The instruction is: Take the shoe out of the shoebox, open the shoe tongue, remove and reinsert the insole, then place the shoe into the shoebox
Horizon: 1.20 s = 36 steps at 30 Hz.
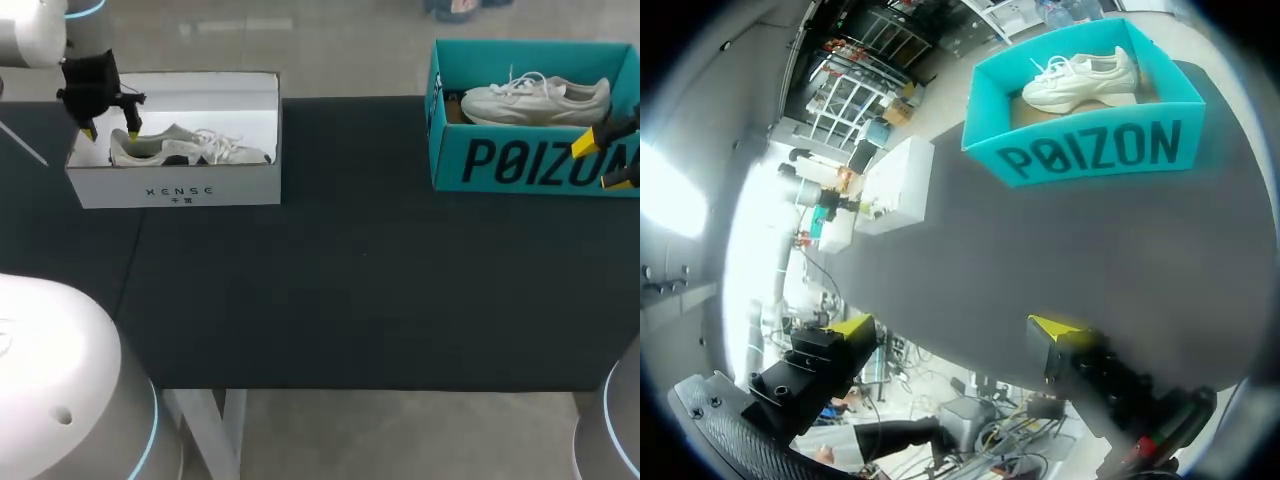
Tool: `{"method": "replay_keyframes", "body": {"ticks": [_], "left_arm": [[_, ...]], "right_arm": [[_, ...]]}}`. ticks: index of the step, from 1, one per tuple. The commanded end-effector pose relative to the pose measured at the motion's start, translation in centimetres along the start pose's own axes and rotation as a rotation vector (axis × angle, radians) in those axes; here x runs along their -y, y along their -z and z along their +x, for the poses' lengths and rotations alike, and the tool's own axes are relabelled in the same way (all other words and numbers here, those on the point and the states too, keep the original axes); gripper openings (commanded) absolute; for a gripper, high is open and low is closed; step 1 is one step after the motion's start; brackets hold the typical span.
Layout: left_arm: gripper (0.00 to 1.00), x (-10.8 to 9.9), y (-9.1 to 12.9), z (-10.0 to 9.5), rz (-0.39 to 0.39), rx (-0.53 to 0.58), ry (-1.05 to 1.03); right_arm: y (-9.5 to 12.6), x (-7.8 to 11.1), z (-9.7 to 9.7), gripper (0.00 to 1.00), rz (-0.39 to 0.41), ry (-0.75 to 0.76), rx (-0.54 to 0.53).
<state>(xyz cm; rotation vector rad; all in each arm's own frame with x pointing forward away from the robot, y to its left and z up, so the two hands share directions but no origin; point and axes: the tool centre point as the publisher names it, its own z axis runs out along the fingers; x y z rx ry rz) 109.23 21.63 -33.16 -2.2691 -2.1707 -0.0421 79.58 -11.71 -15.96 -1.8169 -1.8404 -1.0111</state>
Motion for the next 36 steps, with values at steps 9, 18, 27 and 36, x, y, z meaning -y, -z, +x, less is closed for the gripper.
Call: {"method": "replay_keyframes", "body": {"ticks": [9,18,27,36], "left_arm": [[1.0,7.0,9.9,-2.5,-0.069,0.012,0.103],[1.0,11.0,13.9,-5.8,-0.048,0.001,0.088],[1.0,11.2,14.8,-6.1,-0.032,-0.017,0.254],[1.0,11.3,14.9,-8.0,-0.036,0.003,0.36]], "right_arm": [[0.5,-12.3,-2.9,1.0,-0.04,0.084,0.148],[0.7,-16.0,-5.0,1.0,-0.133,0.017,0.224],[0.7,-16.0,-5.0,1.0,-0.133,0.017,0.224],[0.7,-16.5,-5.5,1.0,-0.166,-0.004,0.201]]}}
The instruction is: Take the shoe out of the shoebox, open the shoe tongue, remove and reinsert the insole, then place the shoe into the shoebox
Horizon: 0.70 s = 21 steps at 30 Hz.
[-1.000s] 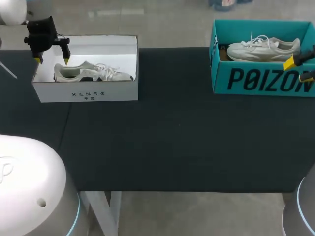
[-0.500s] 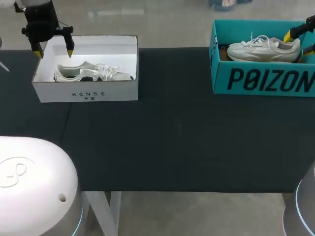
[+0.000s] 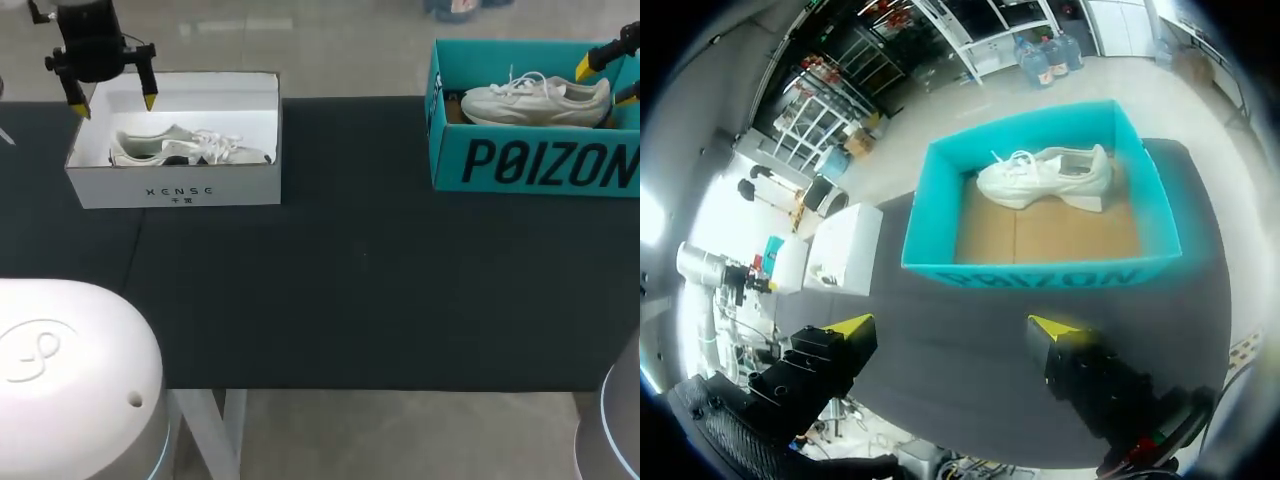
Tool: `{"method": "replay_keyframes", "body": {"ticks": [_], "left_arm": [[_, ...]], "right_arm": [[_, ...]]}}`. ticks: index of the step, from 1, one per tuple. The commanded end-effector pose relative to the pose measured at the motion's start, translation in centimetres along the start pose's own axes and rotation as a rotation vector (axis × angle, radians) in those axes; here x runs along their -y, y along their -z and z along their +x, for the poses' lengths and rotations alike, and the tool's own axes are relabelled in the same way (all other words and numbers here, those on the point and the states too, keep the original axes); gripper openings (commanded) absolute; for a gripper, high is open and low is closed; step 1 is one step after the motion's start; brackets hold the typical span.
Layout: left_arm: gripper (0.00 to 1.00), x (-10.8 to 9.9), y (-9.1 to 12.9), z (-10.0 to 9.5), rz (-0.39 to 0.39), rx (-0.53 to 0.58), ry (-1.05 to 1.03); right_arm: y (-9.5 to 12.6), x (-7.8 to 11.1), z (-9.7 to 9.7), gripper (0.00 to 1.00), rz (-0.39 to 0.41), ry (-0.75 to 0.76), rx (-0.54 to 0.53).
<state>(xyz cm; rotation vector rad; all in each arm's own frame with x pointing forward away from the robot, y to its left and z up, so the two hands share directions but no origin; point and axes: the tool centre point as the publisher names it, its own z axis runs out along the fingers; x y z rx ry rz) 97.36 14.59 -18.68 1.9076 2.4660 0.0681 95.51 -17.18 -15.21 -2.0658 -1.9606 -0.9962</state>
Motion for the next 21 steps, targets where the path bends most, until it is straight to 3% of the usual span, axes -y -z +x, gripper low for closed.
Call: {"method": "replay_keyframes", "body": {"ticks": [1,3,5,9,16,21], "left_arm": [[1.0,0.3,0.2,-0.7,-0.022,0.003,0.095],[1.0,0.4,0.6,-0.3,-0.035,0.019,0.189],[1.0,0.5,0.7,0.1,-0.043,0.039,0.249],[1.0,0.6,0.8,0.3,-0.031,0.056,0.3],[1.0,1.1,0.9,0.4,0.004,0.041,0.314],[1.0,1.1,0.9,0.4,0.004,0.041,0.314]], "right_arm": [[-0.4,-0.8,-0.9,1.0,-0.043,-0.04,-0.012],[-0.8,-2.1,-2.4,1.0,-0.066,-0.024,0.022],[-1.3,-3.4,-3.9,1.0,-0.044,0.086,0.119],[-1.7,-6.7,-7.3,1.0,-0.041,0.099,0.187],[-1.8,-11.7,-10.3,1.0,-0.066,0.102,0.258],[-3.5,-14.4,-12.2,1.0,0.042,0.119,0.315]]}}
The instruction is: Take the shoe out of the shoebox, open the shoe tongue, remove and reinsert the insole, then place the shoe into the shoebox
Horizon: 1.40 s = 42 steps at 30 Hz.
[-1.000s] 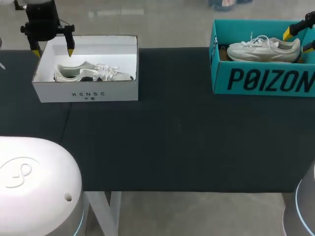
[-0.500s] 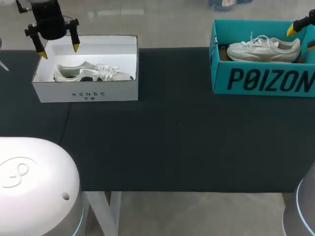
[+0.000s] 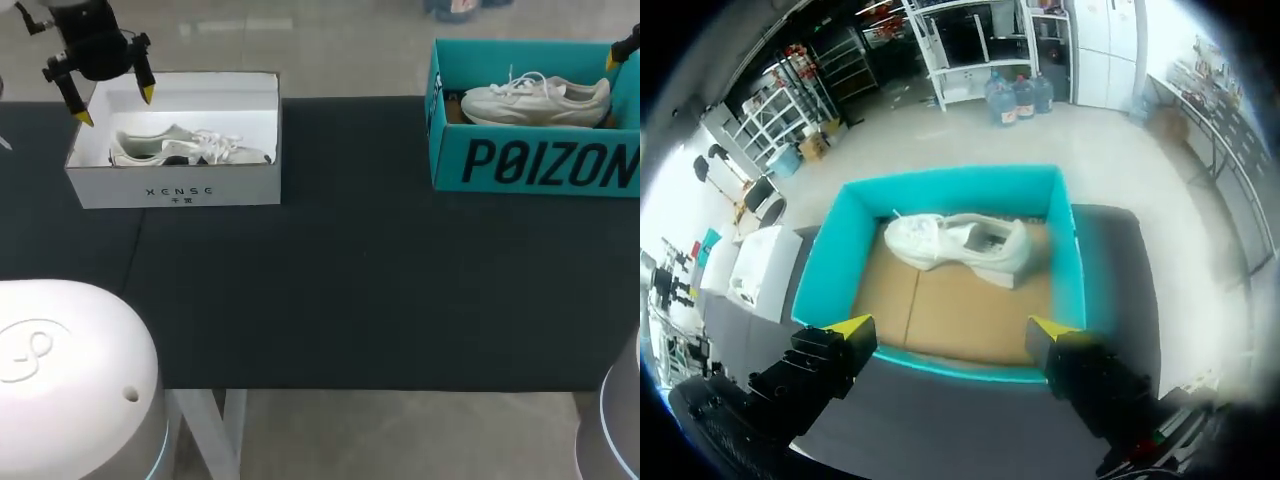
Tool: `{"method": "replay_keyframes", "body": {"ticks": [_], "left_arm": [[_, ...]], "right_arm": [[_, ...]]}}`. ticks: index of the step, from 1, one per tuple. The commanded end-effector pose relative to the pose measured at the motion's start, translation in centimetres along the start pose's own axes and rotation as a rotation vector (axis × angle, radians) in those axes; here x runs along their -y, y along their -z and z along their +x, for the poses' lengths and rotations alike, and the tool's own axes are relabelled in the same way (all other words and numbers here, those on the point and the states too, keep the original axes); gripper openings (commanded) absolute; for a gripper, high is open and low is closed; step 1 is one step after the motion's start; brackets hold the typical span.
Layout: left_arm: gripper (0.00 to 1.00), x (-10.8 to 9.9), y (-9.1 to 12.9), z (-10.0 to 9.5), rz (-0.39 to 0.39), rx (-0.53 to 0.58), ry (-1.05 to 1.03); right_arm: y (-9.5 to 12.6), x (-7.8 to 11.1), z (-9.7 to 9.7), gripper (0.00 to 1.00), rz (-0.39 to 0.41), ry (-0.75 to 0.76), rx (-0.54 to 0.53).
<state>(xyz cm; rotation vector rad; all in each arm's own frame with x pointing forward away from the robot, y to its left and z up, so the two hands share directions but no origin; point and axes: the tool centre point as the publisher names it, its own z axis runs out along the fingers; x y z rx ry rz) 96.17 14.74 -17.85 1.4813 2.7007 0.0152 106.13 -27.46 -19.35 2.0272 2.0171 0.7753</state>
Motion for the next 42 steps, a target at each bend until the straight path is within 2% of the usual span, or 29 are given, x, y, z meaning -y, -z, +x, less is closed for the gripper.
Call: {"method": "replay_keyframes", "body": {"ticks": [1,3,6,10,13,14,15,16,21,23,26,27,28,30,31,32,33,35,40,41,42], "left_arm": [[1.0,0.0,0.0,0.0,-0.001,-0.002,0.0],[1.0,0.0,0.0,0.0,-0.001,-0.002,0.0],[1.0,0.0,0.0,0.0,-0.001,-0.002,0.0],[1.0,0.0,0.0,0.0,-0.001,-0.002,0.0],[1.0,0.0,0.0,0.0,-0.001,-0.002,0.0],[1.0,0.0,0.0,0.0,-0.001,-0.002,0.0],[1.0,0.0,0.0,0.0,-0.001,-0.002,0.0],[1.0,0.0,0.0,0.0,-0.001,-0.002,0.0],[1.0,0.0,0.0,0.0,-0.001,-0.002,0.0],[1.0,-0.4,0.4,-0.8,-0.056,-0.05,0.192],[1.0,-1.3,1.2,-1.7,-0.064,-0.095,0.537],[1.0,-1.5,1.3,-1.7,-0.023,-0.112,0.626],[1.0,-1.6,1.4,-1.9,-0.102,-0.144,0.745],[1.0,-1.7,1.4,-1.9,-0.063,-0.156,0.904],[1.0,-1.6,1.4,-1.9,-0.142,-0.182,1.042],[1.0,-1.7,1.5,-1.8,-0.098,-0.182,1.107],[1.0,-1.9,1.4,-1.5,-0.158,-0.188,1.22],[1.0,-1.8,1.3,-1.1,-0.16,-0.196,1.358],[1.0,-1.5,1.4,-0.1,-0.31,-0.159,1.77],[1.0,-1.3,1.4,0.1,-0.349,-0.137,1.82],[1.0,-1.0,1.6,-0.3,-0.377,-0.095,1.774]], "right_arm": [[-2.8,-4.7,-1.0,1.0,0.152,-0.004,0.023],[-3.5,-5.8,-1.3,1.0,0.188,0.02,0.054],[-4.3,-7.5,-1.7,1.0,0.195,0.021,0.075],[-4.8,-8.6,-2.1,1.0,0.209,0.023,0.043],[-5.3,-8.5,-1.9,1.0,0.26,0.073,-0.115],[-5.6,-8.2,-2.1,1.0,0.321,0.066,-0.154],[-5.7,-7.9,-2.2,1.0,0.369,0.068,-0.153],[-5.8,-7.7,-2.6,1.0,0.382,0.073,-0.126],[-6.0,-7.7,-3.5,1.0,0.386,0.091,-0.051],[-6.0,-7.8,-3.5,1.0,0.392,0.107,-0.021],[-6.1,-8.2,-3.6,1.0,0.388,0.103,0.035],[-6.1,-8.2,-3.7,1.0,0.382,0.089,0.043],[-6.1,-8.3,-3.7,1.0,0.38,0.077,0.056],[-6.4,-8.0,-4.0,1.0,0.383,0.068,0.098],[-6.5,-7.9,-4.1,1.0,0.376,0.055,0.108],[-6.6,-7.8,-4.2,1.0,0.374,0.047,0.118],[-6.7,-7.6,-4.3,1.0,0.372,0.041,0.129],[-6.8,-7.5,-4.5,1.0,0.371,0.035,0.152],[-7.4,-7.0,-4.8,1.0,0.384,0.024,0.158],[-7.5,-7.0,-4.8,1.0,0.384,0.023,0.157],[-7.6,-6.9,-4.9,1.0,0.384,0.022,0.157]]}}
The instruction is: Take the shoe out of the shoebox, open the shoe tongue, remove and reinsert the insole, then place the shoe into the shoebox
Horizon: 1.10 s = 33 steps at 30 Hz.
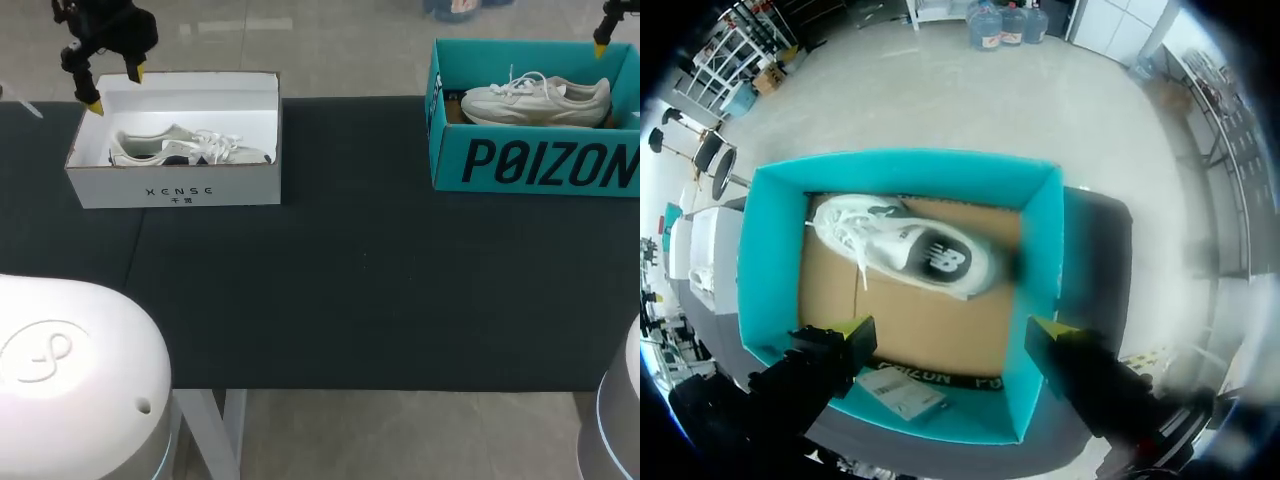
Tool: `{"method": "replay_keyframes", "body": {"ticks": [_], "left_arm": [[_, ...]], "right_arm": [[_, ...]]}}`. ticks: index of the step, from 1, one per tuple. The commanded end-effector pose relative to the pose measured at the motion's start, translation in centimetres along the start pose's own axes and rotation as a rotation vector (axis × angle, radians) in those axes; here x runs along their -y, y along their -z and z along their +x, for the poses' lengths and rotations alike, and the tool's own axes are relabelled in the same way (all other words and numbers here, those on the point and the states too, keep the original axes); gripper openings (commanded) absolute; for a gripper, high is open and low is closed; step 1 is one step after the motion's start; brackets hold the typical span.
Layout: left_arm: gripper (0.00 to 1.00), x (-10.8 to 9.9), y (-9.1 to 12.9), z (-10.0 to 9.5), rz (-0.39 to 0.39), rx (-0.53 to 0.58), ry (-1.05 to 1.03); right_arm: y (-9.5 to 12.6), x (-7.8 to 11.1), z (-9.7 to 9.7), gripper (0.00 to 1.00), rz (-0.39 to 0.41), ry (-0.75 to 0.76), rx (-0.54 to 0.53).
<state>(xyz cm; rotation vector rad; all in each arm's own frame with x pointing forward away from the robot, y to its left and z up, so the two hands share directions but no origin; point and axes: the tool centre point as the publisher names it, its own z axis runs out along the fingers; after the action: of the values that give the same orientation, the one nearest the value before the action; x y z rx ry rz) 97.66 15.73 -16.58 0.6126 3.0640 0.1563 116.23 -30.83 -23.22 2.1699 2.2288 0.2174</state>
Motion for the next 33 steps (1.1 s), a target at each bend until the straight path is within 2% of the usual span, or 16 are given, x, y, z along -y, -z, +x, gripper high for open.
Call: {"method": "replay_keyframes", "body": {"ticks": [1,8,13,14,17,18,19,21,22,23,30,31,33], "left_arm": [[1.0,0.8,0.5,0.3,-0.233,0.023,1.184],[1.0,0.8,0.5,0.3,-0.233,0.023,1.184],[1.0,0.8,0.5,0.3,-0.233,0.023,1.184],[1.0,0.8,0.6,-0.6,-0.221,-0.019,1.289],[1.0,1.2,1.6,-1.8,-0.146,-0.004,1.532],[1.0,1.4,2.0,-1.8,-0.106,0.005,1.58],[1.0,1.6,2.5,-2.0,-0.089,-0.034,1.669],[1.0,2.0,3.0,-2.3,-0.056,-0.008,1.821],[1.0,1.9,3.1,-2.3,-0.019,-0.03,1.843],[1.0,1.9,3.4,-2.2,0.012,-0.005,1.915],[1.0,0.9,3.0,-1.1,0.136,-0.039,2.066],[1.0,0.5,2.9,-0.7,0.179,-0.03,2.118],[1.0,0.0,2.7,-0.2,0.203,-0.015,2.168]], "right_arm": [[-0.4,0.2,-0.1,1.0,-0.005,-0.004,-0.001],[-0.9,0.3,-0.6,1.0,0.002,0.003,-0.016],[-1.9,-0.2,-0.7,1.0,0.017,0.011,0.017],[-2.0,-0.4,-0.7,1.0,0.012,0.008,0.025],[-2.4,-0.9,-0.5,1.0,-0.011,0.006,0.053],[-2.6,-1.0,-0.4,1.0,-0.015,0.009,0.064],[-2.8,-1.1,-0.3,1.0,-0.022,0.015,0.079],[-3.5,-1.5,-0.4,1.0,-0.043,0.008,0.097],[-3.7,-1.6,-0.4,1.0,-0.048,0.01,0.104],[-3.8,-1.8,-0.5,1.0,-0.055,0.007,0.108],[-5.4,-2.2,-1.3,1.0,-0.05,-0.002,0.118],[-5.5,-2.1,-1.2,1.0,-0.05,-0.002,0.119],[-6.1,-1.9,-1.3,1.0,-0.05,-0.001,0.121]]}}
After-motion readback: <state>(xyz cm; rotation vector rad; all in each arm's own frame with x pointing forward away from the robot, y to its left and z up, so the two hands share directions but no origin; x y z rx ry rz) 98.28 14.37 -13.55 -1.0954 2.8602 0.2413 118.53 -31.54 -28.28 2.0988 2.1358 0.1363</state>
